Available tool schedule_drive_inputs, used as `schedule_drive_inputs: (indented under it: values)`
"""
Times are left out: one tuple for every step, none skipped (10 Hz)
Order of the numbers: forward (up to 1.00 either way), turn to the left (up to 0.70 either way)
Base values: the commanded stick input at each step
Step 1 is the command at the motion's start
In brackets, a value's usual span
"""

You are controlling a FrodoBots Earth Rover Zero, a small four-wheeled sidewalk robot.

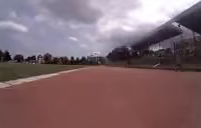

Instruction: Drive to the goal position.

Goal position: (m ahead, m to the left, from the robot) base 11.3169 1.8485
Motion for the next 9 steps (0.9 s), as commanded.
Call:
schedule_drive_inputs:
  values:
    - [0.45,-0.27]
    - [0.45,-0.19]
    - [0.45,-0.02]
    - [0.45,0.0]
    - [0.45,0.0]
    - [0.45,0.0]
    - [0.45,0.0]
    - [0.45,0.0]
    - [0.45,0.0]
